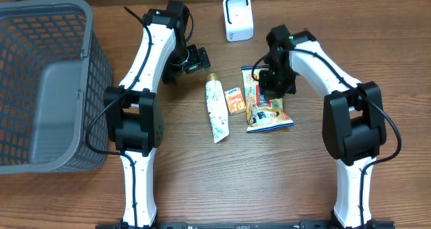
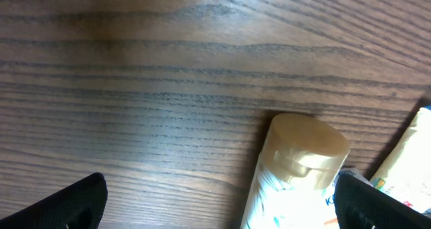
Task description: Scan the item barcode
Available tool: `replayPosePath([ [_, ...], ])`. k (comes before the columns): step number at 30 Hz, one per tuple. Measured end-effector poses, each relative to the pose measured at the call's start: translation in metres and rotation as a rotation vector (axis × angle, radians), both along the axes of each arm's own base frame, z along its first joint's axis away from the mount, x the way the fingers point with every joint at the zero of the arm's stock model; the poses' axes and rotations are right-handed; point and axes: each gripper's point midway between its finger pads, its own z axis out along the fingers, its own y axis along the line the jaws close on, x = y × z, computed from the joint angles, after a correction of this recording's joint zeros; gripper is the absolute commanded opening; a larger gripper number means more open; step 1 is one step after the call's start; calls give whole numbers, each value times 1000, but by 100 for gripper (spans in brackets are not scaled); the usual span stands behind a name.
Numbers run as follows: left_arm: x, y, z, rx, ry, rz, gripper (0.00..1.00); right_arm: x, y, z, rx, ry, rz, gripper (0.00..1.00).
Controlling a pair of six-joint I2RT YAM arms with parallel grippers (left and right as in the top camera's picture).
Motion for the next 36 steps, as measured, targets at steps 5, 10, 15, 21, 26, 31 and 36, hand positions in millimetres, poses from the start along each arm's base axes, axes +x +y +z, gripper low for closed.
replayPosePath([
  [5,0,0,0,0,0,0,100,-14,-18,5,-92,52,-12,7],
  [10,0,0,0,0,0,0,100,-5,-30,47,-173,37,-8,36],
  [15,0,0,0,0,0,0,100,18,-27,95,-161,-67,-17,100],
  [21,0,0,0,0,0,0,100,30,-39,97,-158,-100,-49,100],
  [26,0,0,0,0,0,0,100,54,-75,97,-148,-149,-147,100],
  [31,0,0,0,0,0,0,100,62,-105,98,-151,-154,-214,100],
  [36,0,0,0,0,0,0,100,55,-106,97,-126,-119,-224,100],
])
